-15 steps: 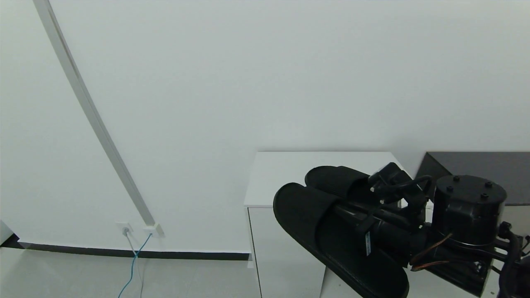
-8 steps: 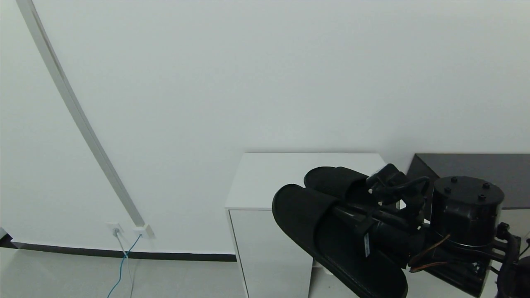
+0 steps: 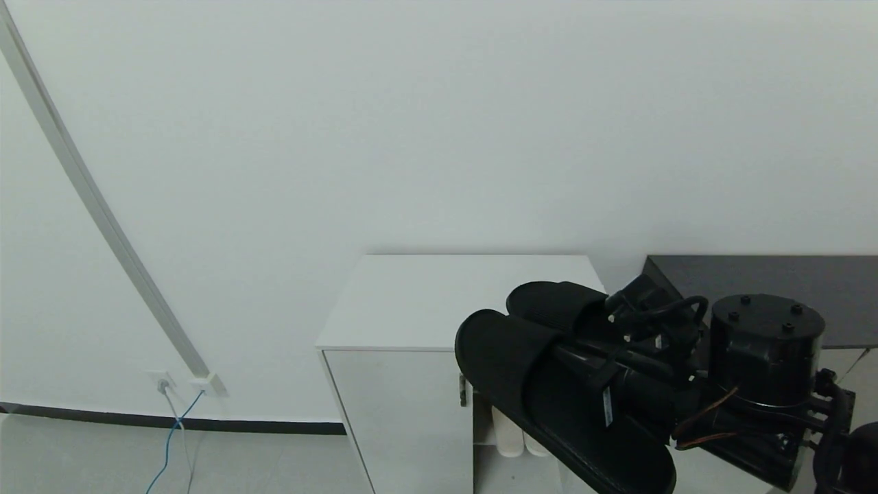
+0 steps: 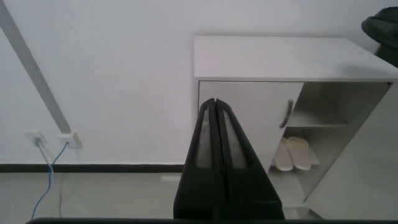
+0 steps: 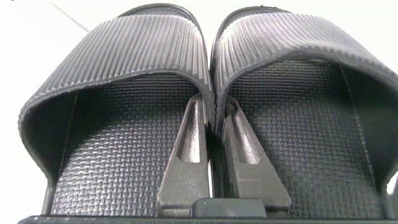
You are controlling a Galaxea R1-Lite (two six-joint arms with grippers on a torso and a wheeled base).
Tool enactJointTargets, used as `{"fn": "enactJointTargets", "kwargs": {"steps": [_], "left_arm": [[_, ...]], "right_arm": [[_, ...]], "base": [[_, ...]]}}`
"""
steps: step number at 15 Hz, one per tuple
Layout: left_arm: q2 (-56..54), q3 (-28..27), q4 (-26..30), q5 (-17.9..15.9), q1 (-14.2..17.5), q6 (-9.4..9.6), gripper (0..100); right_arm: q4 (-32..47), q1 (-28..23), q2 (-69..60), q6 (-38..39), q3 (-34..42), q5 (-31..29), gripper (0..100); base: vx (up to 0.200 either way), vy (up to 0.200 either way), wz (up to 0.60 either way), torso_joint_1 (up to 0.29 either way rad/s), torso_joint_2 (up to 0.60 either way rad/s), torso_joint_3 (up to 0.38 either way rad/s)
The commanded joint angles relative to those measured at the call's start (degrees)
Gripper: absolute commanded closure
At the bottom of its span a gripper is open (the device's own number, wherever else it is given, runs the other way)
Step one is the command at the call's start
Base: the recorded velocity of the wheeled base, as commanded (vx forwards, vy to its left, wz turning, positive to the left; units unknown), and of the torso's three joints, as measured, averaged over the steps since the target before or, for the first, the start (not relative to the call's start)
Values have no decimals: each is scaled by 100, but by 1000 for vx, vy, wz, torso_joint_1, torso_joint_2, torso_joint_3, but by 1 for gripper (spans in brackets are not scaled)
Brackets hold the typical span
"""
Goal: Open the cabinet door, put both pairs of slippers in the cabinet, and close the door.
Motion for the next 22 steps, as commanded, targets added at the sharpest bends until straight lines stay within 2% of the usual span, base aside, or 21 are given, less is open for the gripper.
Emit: {"fn": "enactJointTargets", "kwargs": {"steps": [1,15,17,22], "left_arm": [[-1,1,-5,4,1,-4,100],[-1,1,-5,4,1,-4,100],[-1,1,-5,4,1,-13,100],[-1,1,4,4,1,-13,100]], "right_arm": [[-11,-28,43,0,7,18,100],[-55,-28,52,-18,86,18,100],[-55,-28,70,-26,86,18,100],[-55,-19,96,-26,95,18,100]], "base": [[0,0,0,0,0,0],[0,0,0,0,0,0],[-200,0,0,5,2,2],[0,0,0,0,0,0]]}}
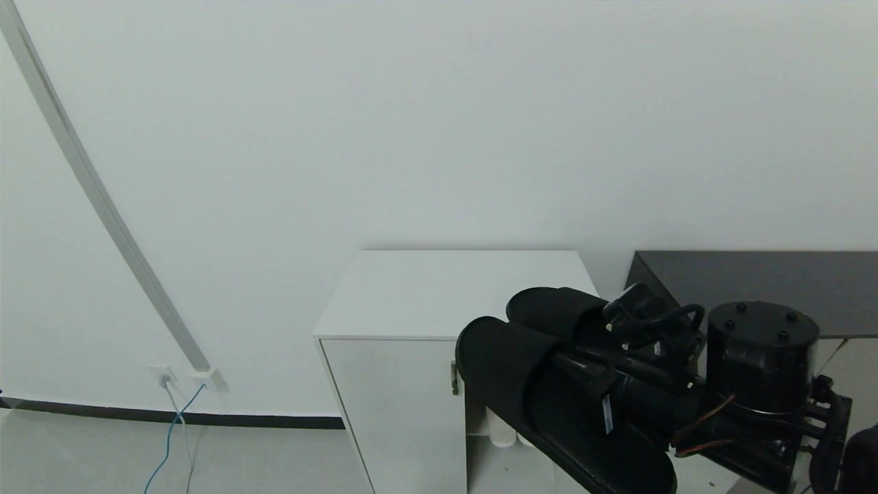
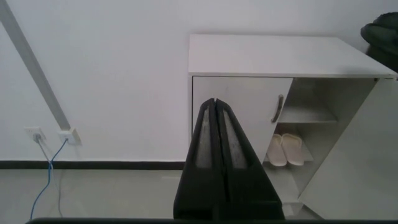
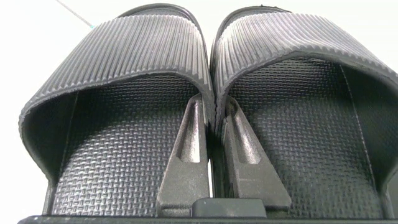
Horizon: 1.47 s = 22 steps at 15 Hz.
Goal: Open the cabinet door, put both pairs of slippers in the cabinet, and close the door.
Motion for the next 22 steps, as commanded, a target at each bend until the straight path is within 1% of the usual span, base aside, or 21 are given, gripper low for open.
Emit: {"fn": "enactJointTargets", "kwargs": {"steps": [1,12,22], "left_arm": [[-1,2,1,4,1,-2,100],[-1,2,1,4,1,-2,100],[-1,2,1,4,1,-11,100]], "right_arm": [[0,0,13,-4,16,1,100],[0,18,13,-57,95,18,100],[0,88,13,-66,183,10,100]], "base": [[0,0,0,0,0,0],[0,0,0,-7,9,6],[0,0,0,-145,320,171]]}}
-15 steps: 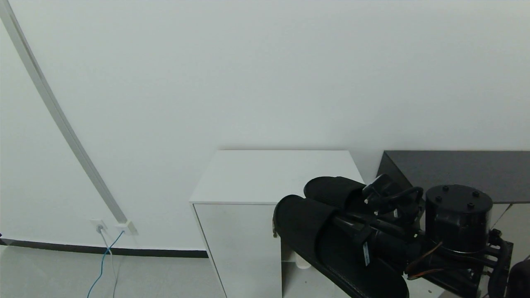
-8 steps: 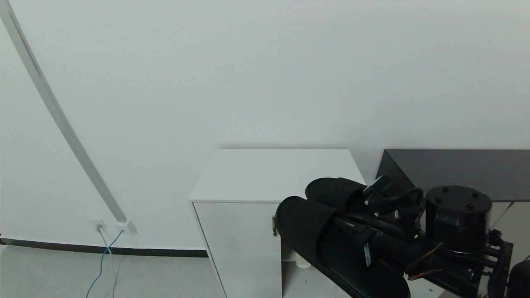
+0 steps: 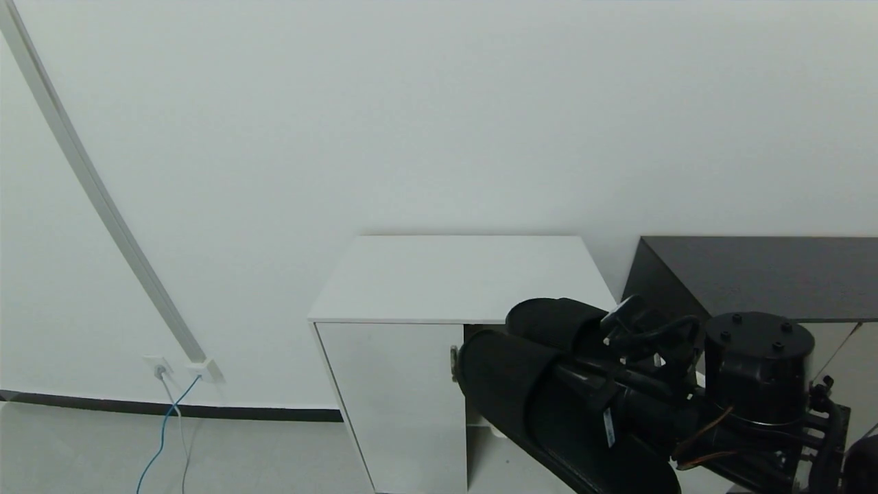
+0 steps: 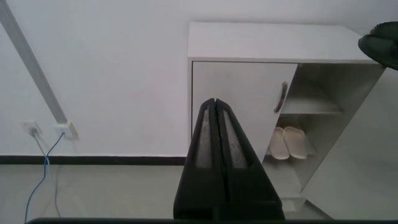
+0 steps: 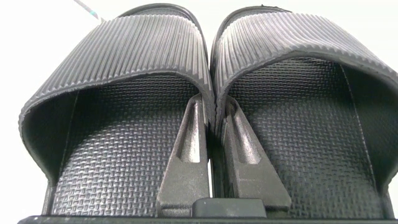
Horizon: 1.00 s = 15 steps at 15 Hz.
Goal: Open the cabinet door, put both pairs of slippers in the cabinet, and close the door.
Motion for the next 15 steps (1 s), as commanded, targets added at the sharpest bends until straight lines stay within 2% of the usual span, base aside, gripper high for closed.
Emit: {"fn": "enactJointTargets", "kwargs": {"steps": [1,15], "left_arm": [[-1,1,-1,2,1,0,100],[-1,1,-1,2,1,-8,100]], "right_arm": [[0,17,0,-1,17,-1,100],[-167,44,8,-1,87,-10,100]], "base": [[0,0,0,-159,325,183],[0,0,0,-170,383,213]]}}
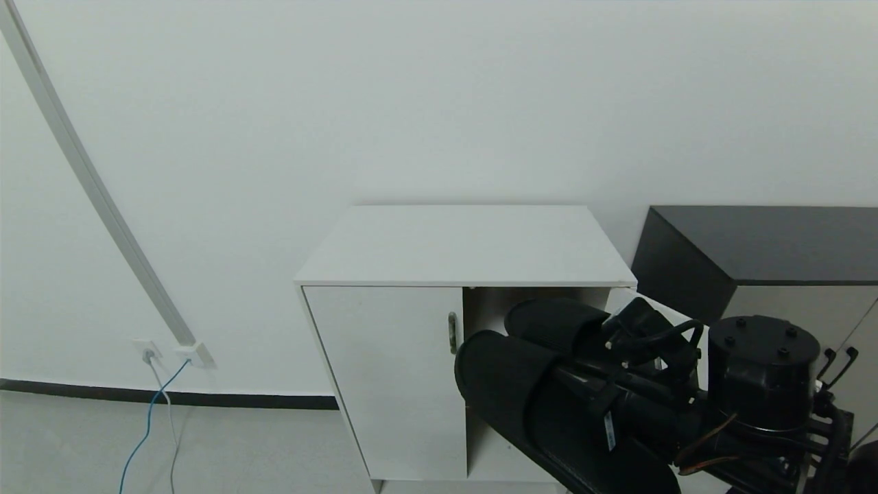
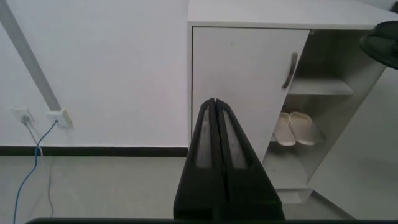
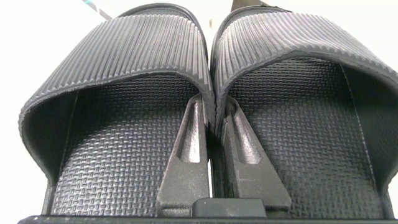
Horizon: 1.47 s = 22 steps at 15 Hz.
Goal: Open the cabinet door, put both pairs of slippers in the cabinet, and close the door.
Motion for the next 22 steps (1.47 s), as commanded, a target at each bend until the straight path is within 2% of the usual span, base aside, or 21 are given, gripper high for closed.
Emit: {"fn": "enactJointTargets", "kwargs": {"steps": [1,12,22], "left_arm": [[-1,1,-1,2,1,-4,100],[-1,1,-1,2,1,-4,100],[-1,1,-1,2,1,-4,100]], "right_arm": [[0,2,8,-1,0,-2,100],[-53,2,79,-1,8,-2,100],[-150,2,149,-1,44,-2,100]], "base": [[0,0,0,-217,549,310],[0,0,0,-204,531,322],[0,0,0,-131,475,339]]}}
